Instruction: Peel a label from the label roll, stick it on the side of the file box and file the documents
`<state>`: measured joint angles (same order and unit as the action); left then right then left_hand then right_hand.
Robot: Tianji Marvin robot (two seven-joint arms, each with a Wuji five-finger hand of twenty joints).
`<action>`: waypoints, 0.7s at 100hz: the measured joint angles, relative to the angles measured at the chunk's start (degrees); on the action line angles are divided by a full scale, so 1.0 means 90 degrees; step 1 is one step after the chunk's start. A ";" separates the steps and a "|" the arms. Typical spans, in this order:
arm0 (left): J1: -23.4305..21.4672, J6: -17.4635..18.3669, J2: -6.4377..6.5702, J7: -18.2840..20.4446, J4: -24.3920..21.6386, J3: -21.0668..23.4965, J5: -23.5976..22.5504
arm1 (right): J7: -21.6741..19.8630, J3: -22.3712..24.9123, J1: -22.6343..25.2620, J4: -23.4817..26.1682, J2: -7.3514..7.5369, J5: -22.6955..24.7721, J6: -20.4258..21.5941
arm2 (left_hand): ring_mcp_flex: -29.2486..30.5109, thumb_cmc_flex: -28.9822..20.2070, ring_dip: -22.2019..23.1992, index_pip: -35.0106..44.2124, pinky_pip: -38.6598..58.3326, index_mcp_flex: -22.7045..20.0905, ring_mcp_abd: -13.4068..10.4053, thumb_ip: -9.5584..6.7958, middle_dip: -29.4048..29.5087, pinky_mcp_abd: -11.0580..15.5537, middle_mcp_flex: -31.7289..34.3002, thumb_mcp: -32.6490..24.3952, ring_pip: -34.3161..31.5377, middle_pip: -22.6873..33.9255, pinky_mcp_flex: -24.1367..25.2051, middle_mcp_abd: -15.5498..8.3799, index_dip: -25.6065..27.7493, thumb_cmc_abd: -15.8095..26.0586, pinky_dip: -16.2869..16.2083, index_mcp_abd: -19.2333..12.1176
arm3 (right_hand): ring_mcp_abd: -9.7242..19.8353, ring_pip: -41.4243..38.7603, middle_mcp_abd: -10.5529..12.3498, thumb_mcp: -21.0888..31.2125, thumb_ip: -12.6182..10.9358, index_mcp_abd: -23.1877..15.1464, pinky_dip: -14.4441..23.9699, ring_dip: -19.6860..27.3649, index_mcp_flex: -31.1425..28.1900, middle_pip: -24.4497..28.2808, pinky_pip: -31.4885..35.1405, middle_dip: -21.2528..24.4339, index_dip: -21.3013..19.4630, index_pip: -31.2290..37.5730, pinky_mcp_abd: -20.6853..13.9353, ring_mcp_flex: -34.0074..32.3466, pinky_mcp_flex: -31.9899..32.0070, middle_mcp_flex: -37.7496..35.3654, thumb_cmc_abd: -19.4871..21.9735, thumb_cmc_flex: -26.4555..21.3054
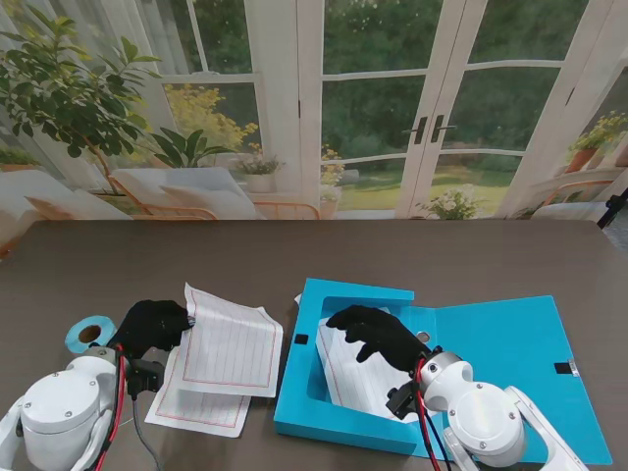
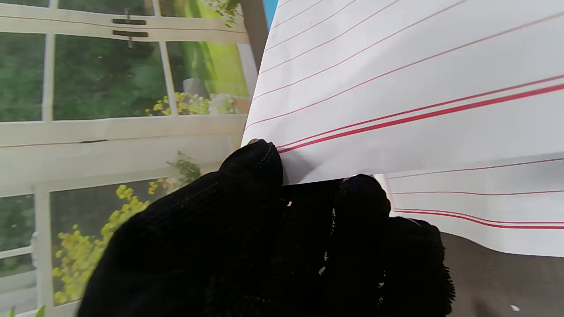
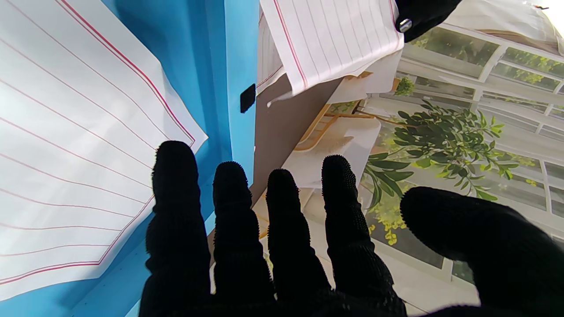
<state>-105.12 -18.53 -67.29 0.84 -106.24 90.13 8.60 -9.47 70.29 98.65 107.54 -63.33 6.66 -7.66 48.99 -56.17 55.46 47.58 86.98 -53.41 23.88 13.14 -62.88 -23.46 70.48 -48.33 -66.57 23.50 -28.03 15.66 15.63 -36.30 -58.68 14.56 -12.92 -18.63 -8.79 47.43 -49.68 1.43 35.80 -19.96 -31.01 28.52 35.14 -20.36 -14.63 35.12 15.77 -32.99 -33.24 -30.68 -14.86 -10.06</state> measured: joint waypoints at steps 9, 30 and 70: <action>0.0029 0.0085 0.0000 0.0029 -0.0088 0.0027 0.0066 | 0.0021 -0.0008 -0.0002 -0.0003 -0.0004 -0.0018 0.0000 | 0.0000 0.0000 0.0000 0.0001 0.0000 0.0000 0.0002 0.0000 -0.0002 -0.0001 0.0000 0.0000 0.0000 0.0000 0.0001 0.0000 0.0000 0.0000 -0.0002 0.0000 | -0.0001 -0.0001 -0.0001 0.0000 0.0000 0.0035 0.0001 0.0000 0.0000 0.0000 0.0000 0.0000 0.0000 0.0000 0.0000 0.0000 0.0000 0.0000 0.0000 0.0000; 0.0181 0.0183 0.0002 0.0054 -0.0237 0.0000 0.0381 | 0.0032 -0.0012 -0.0003 -0.0004 -0.0012 -0.0047 -0.0013 | -0.0001 0.0000 0.0001 0.0001 0.0000 0.0000 0.0031 0.0000 -0.0005 -0.0048 0.0000 0.0000 0.0000 0.0000 0.0003 0.0031 0.0001 0.0000 -0.0015 0.0033 | -0.0003 -0.0001 -0.0002 0.0000 0.0000 0.0041 0.0002 0.0000 0.0000 0.0000 0.0000 0.0002 0.0000 0.0000 0.0000 0.0000 0.0000 0.0000 0.0000 0.0000; 0.0653 0.0355 0.0008 0.0171 -0.0480 -0.0379 0.0880 | 0.0247 0.0005 -0.0039 0.0036 -0.0109 -0.0382 -0.0488 | -0.0002 -0.0001 0.0015 0.0001 0.0000 0.0000 0.0058 -0.0001 -0.0011 -0.0072 0.0000 0.0000 0.0000 0.0000 0.0006 0.0045 0.0029 0.0000 -0.0086 0.0040 | -0.0163 0.0031 -0.0041 -0.0232 0.0555 0.0111 0.0003 0.0000 0.0001 -0.0003 0.0000 0.0013 0.0081 0.0003 0.0012 0.0000 0.0001 -0.0019 0.1205 0.1084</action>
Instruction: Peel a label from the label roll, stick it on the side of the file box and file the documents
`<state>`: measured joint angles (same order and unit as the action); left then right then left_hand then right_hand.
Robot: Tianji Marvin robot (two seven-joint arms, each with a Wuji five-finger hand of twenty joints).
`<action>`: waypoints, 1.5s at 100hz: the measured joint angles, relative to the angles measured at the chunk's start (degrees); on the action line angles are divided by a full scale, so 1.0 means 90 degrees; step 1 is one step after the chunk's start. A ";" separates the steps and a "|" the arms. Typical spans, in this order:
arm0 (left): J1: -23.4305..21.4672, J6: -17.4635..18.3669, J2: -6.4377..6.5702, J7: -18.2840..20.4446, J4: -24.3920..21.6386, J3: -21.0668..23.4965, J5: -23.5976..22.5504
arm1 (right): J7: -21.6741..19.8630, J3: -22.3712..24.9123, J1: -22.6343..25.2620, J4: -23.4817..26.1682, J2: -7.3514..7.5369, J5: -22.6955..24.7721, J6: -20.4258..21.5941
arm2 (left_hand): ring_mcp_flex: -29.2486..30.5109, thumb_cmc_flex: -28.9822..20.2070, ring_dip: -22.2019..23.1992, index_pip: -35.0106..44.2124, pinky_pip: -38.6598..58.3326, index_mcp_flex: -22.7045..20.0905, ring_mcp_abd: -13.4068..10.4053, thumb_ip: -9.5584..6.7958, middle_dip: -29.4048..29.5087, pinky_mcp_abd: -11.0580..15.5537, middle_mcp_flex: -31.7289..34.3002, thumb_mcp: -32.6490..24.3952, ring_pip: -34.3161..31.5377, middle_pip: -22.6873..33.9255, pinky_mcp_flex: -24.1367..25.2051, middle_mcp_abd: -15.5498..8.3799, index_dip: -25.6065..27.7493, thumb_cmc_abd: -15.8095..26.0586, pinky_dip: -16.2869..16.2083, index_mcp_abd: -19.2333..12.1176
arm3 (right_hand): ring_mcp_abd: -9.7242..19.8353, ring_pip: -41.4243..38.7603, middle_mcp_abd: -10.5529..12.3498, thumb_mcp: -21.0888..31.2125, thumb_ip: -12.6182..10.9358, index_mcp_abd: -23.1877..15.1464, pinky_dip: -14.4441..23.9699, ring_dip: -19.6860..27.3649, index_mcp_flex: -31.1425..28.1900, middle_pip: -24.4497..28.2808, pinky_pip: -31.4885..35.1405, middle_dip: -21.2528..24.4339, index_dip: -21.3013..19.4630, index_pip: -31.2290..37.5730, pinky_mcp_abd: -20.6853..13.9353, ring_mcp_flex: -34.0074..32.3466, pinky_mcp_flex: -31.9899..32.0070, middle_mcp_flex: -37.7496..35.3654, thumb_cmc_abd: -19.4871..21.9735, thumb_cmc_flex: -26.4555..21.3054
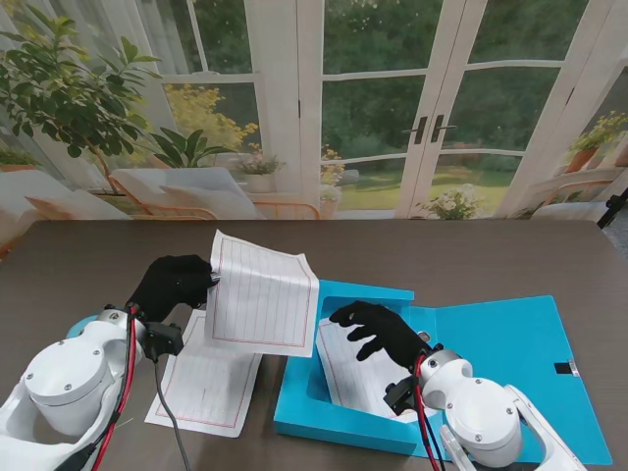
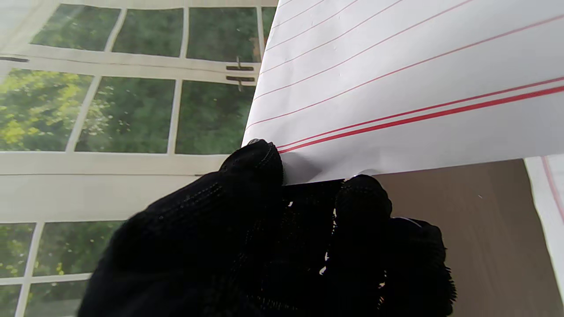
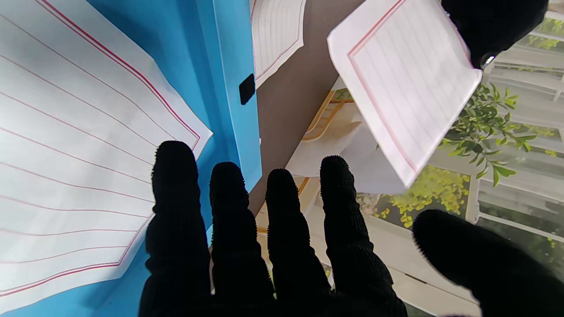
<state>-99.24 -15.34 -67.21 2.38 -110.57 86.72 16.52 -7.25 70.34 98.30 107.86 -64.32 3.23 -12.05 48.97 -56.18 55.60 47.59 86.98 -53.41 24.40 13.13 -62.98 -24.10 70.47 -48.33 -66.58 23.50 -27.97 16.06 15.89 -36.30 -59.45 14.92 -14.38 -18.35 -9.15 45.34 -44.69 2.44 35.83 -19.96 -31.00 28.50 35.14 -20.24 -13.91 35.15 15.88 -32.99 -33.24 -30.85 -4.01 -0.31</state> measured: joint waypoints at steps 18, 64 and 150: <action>0.0097 0.0028 0.0002 0.0088 -0.0115 -0.0132 0.0203 | 0.0070 0.0010 -0.0183 -0.0004 -0.0063 -0.0720 -0.0409 | 0.0000 0.0000 0.0059 0.0000 0.0000 0.0000 0.0018 0.0000 -0.0001 -0.0031 0.0000 0.0000 -0.0001 0.0000 0.0005 0.0006 0.0003 0.0000 -0.0031 0.0004 | -0.0055 0.0107 -0.0103 -0.0392 0.0642 0.0204 0.0133 0.0000 0.0002 -0.0021 -0.0006 0.0002 0.0007 0.0000 0.0009 0.0000 0.0001 -0.0002 0.0379 0.0238; 0.0176 -0.0120 0.0061 0.0356 -0.0350 -0.0409 0.0201 | 0.0406 0.0032 -0.0596 -0.0038 -0.0286 -0.1850 -0.0792 | -0.0005 0.0000 0.0079 0.0001 0.0000 0.0002 0.0024 0.0000 -0.0074 -0.0044 0.0000 0.0000 -0.0002 0.0000 0.0029 0.0015 0.0013 0.0000 -0.0086 0.0007 | -0.0247 0.0259 -0.0346 -0.0541 0.1050 0.0587 0.0281 0.0000 -0.0290 -0.0019 -0.0213 0.0004 0.0012 0.0143 0.0010 0.0019 0.0002 -0.0237 0.0639 0.0398; 0.0516 -0.0335 0.0141 0.0605 -0.0190 -0.0948 -0.0247 | 0.0624 0.0136 -0.0486 0.0295 -0.0428 -0.2789 -0.1010 | -0.0176 -0.0079 0.0140 0.0019 -0.0005 0.0052 0.0091 -0.0001 -0.0088 -0.0049 -0.0013 0.0002 -0.0004 0.0000 0.0212 0.0071 0.0028 0.0051 -0.0202 0.0073 | -0.0185 -0.1034 -0.0256 0.0840 -0.0144 0.0472 0.0791 -0.0320 -0.1131 0.0859 -0.0014 -0.0615 -0.0390 0.2191 0.0206 -0.1061 0.0007 -0.1569 -0.3921 -0.2900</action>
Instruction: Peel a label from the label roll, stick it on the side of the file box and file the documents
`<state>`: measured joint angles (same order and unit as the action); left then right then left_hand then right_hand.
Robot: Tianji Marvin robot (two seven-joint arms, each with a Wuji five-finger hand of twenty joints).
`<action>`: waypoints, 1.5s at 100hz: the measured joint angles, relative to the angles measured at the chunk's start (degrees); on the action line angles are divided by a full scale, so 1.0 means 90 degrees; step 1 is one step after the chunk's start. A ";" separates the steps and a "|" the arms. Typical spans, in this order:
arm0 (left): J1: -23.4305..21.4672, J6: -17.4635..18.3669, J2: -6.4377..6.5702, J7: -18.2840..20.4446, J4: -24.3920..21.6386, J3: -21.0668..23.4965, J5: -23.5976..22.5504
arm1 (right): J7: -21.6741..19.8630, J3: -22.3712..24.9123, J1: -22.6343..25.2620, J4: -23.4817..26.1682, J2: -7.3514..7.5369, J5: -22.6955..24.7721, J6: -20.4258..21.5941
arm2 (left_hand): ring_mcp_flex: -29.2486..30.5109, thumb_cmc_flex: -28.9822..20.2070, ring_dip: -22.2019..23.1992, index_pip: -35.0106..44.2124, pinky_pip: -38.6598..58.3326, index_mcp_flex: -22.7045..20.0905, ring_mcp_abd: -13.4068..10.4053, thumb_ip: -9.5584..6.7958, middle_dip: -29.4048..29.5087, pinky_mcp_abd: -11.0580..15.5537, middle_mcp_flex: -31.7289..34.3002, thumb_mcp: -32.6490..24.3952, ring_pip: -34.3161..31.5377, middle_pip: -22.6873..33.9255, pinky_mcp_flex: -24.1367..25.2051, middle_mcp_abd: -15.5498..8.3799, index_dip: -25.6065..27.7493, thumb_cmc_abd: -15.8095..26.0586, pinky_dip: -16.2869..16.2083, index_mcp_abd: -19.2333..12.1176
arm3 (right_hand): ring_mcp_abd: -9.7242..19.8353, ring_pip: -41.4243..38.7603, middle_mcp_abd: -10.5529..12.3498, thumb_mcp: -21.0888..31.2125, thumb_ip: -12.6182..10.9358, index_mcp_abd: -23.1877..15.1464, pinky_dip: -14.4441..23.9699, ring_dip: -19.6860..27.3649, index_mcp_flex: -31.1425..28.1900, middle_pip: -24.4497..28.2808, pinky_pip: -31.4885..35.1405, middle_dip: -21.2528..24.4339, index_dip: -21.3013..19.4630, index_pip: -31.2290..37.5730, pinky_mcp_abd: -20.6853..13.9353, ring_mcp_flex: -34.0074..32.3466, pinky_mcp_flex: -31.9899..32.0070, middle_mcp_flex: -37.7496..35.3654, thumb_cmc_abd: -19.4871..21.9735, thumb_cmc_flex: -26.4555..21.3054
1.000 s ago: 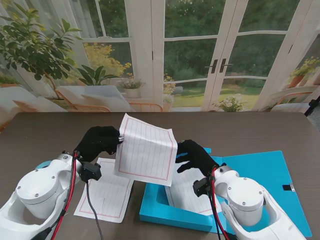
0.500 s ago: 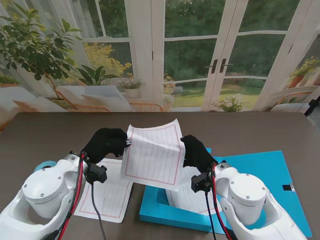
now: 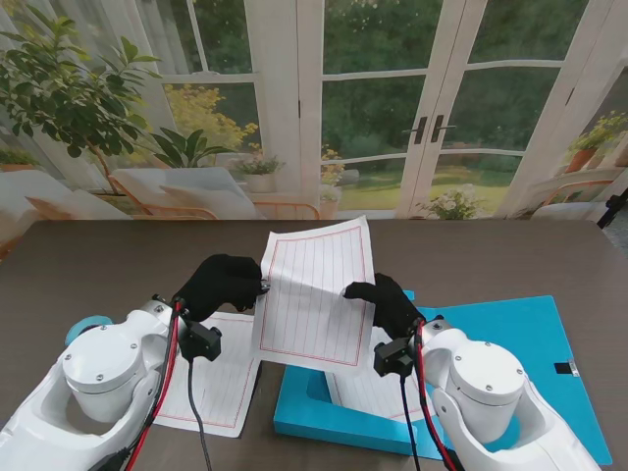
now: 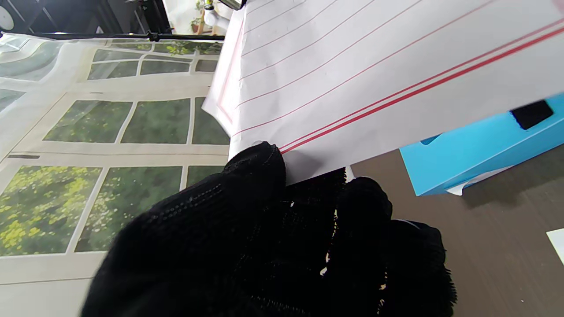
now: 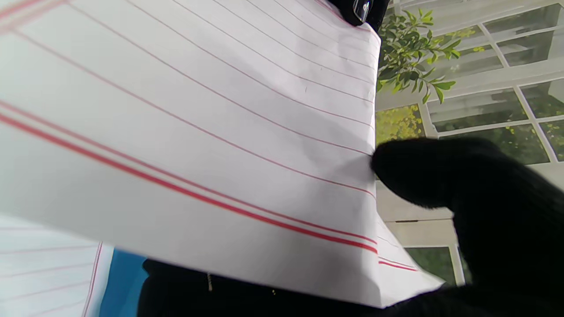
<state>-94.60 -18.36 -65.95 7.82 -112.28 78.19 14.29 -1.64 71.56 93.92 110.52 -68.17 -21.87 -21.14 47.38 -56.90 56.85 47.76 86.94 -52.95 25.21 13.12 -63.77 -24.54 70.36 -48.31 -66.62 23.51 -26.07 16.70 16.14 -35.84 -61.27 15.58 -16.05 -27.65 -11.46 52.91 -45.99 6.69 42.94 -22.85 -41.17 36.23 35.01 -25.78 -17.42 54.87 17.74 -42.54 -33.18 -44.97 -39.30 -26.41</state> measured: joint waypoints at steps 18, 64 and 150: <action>0.0124 -0.0057 0.0005 0.0004 0.0111 -0.0160 -0.0122 | 0.0697 -0.0150 -0.0008 -0.0041 -0.0075 0.0320 0.0242 | -0.0053 -0.0005 0.0009 0.0000 -0.0011 0.0003 0.0006 -0.0063 -0.0001 0.0000 -0.0067 0.0001 0.0000 -0.0001 0.0056 0.0037 0.0001 0.0022 -0.0052 0.0019 | 0.0107 -0.0688 0.0229 0.0969 0.2277 -0.0564 -0.1176 -0.0147 -0.0899 -0.0122 0.2710 -0.0636 0.0420 0.1073 0.0190 -0.1822 0.0000 -0.2097 -0.0802 -0.1254; 0.0178 -0.0355 -0.0080 -0.0397 0.0175 -0.0323 -0.0274 | 0.0944 -0.0111 0.0060 -0.0062 -0.0231 0.0036 0.0363 | -0.1510 -0.0330 -0.0895 -0.1561 -0.1318 0.0386 0.0351 -0.0326 0.0952 0.0012 -0.1353 0.0537 0.1866 -0.0791 0.1823 0.0445 -0.0242 0.0346 0.0331 0.0173 | -0.0103 -0.1503 -0.0048 0.0977 0.5804 -0.0212 -0.1699 -0.0548 -0.1057 -0.0030 0.4199 -0.1039 0.0168 0.0487 0.0332 -0.2764 -0.0102 -0.2684 -0.0377 -0.1929; -0.0185 0.0038 -0.0209 -0.0832 0.0149 0.0042 -0.0070 | 0.0546 0.0422 0.0112 -0.0182 -0.0119 0.1339 -0.0192 | -0.3437 0.1237 -0.3551 -0.4465 -0.8234 0.1196 -0.0238 -0.0783 0.4984 0.0878 -0.3895 0.0713 0.6662 -0.2087 0.3264 0.0425 -0.0678 0.1234 0.2844 0.0409 | -0.0123 -0.1537 -0.0142 0.0962 0.6547 -0.0150 -0.1721 -0.0696 -0.1129 0.0059 0.4284 -0.1202 -0.0406 0.0087 0.0361 -0.2965 -0.0134 -0.2763 -0.0054 -0.1945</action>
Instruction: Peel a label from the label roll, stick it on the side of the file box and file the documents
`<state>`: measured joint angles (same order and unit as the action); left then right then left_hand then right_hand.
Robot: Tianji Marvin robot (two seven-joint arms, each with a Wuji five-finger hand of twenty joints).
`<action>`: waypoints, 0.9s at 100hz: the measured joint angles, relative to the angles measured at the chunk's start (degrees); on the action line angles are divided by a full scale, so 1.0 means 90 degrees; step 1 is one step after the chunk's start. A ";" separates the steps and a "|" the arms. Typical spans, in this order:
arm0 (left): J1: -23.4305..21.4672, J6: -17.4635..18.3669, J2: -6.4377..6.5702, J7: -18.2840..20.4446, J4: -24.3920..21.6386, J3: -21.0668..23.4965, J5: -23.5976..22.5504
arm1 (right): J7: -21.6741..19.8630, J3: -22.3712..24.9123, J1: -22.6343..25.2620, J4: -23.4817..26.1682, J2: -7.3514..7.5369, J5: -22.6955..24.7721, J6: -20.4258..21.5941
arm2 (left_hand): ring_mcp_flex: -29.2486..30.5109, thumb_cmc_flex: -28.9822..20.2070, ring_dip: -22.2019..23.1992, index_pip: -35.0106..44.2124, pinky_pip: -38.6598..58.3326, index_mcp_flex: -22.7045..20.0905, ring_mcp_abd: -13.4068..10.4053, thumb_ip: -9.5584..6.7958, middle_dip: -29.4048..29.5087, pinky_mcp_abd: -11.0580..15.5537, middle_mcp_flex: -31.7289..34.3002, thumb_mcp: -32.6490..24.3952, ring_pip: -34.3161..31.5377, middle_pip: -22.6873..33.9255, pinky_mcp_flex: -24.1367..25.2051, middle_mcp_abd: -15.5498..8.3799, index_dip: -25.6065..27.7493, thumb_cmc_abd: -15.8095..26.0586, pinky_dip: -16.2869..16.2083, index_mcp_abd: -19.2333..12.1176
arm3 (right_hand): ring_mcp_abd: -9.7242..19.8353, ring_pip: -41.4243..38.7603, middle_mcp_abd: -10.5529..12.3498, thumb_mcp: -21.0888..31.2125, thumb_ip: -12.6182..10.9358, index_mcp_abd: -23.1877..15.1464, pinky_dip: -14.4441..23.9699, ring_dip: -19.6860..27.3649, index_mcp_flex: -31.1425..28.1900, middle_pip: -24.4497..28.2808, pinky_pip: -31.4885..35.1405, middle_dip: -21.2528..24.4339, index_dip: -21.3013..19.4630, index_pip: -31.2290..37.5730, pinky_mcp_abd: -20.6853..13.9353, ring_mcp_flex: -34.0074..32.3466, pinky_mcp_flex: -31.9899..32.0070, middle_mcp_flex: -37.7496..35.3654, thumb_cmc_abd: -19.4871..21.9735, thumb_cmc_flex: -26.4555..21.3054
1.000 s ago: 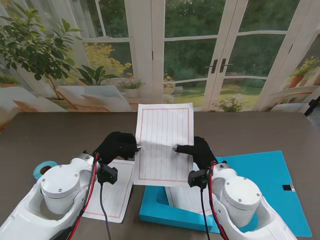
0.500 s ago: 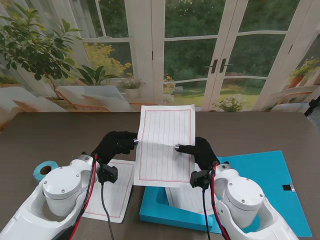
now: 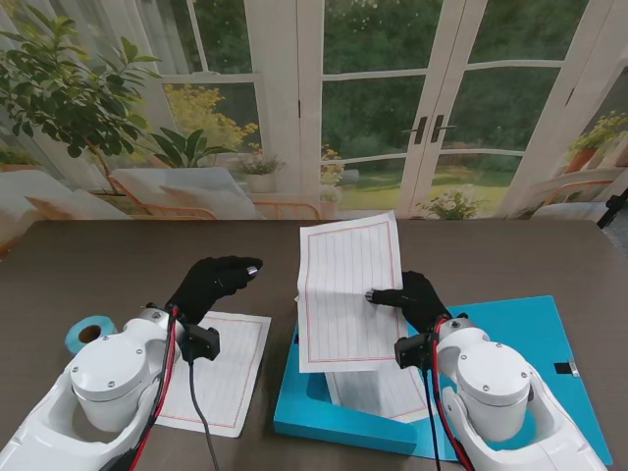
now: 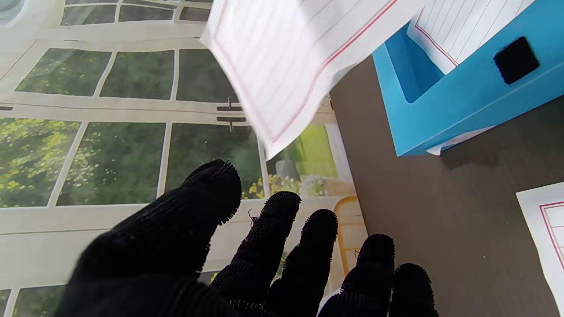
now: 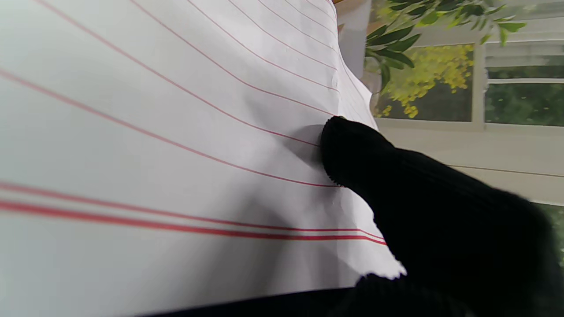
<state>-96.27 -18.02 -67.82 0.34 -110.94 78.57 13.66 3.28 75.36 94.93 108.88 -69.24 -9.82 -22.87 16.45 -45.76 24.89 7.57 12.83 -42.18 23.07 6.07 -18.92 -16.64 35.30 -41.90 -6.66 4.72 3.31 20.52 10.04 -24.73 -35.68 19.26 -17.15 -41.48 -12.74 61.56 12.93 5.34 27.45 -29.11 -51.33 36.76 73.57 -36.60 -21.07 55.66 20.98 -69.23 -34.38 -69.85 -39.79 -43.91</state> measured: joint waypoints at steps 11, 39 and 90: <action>-0.0049 0.0067 0.0004 0.0062 -0.0014 0.0060 0.0154 | 0.0009 0.0041 0.0023 -0.0088 0.0021 0.0261 -0.0186 | -0.0026 0.0000 -0.0009 -0.0001 -0.0032 0.0000 -0.0039 0.0000 0.0029 0.0009 -0.0079 0.0006 0.0076 -0.0029 0.0000 -0.0024 0.0000 0.0000 -0.0009 0.0000 | -0.0001 0.0000 0.0000 -0.0002 0.0000 0.0001 0.0000 -0.0005 -0.0001 0.0000 0.0000 -0.0007 -0.0058 -0.0031 0.0001 0.0000 0.0000 0.0000 0.0003 0.0000; -0.0079 0.0259 0.0039 0.0274 0.0025 0.0117 0.0224 | 0.0042 0.0013 0.0064 -0.0354 0.0060 0.0608 -0.0575 | -0.0061 -0.0001 -0.0011 -0.0001 -0.0108 0.0000 -0.0061 0.0000 0.0029 0.0060 -0.0079 0.0160 0.0079 -0.0029 0.0046 -0.0026 0.0000 0.0116 -0.0081 -0.0008 | -0.0002 0.0000 -0.0001 -0.0014 0.0000 0.0002 -0.0001 -0.0053 -0.0002 0.0012 0.0000 -0.0010 -0.0059 -0.0032 0.0003 0.0000 0.0000 0.0000 0.0013 0.0000; -0.0158 0.0331 0.0068 0.0278 0.0030 0.0137 0.0258 | 0.0087 -0.0053 0.0164 -0.0398 0.0042 0.1103 -0.1526 | -0.0112 -0.0003 -0.0069 -0.0001 -0.0256 0.0000 -0.0081 0.0000 0.0029 0.0077 -0.0079 0.0340 0.0102 -0.0029 0.0100 -0.0037 0.0000 0.0126 -0.0092 -0.0008 | -0.0002 0.0000 -0.0006 0.0506 -0.0788 0.0185 -0.0011 -0.0058 -0.0237 0.0090 0.0002 -0.0010 -0.0062 0.0026 0.0003 0.0000 0.0000 0.0000 -0.0754 0.0027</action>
<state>-97.69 -15.04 -67.21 2.84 -110.68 79.80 15.98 4.06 74.88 96.40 105.29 -68.87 0.11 -36.60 15.45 -45.79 24.27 7.57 10.53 -42.18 22.34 6.07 -18.66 -15.95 34.59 -38.84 -5.73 4.46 4.21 20.18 10.04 -23.60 -36.51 19.19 -17.17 -41.48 -12.79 66.11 5.84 7.01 27.35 -29.63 -53.46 37.57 73.58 -36.69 -21.63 55.89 21.01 -69.23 -34.38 -69.85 -46.57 -43.67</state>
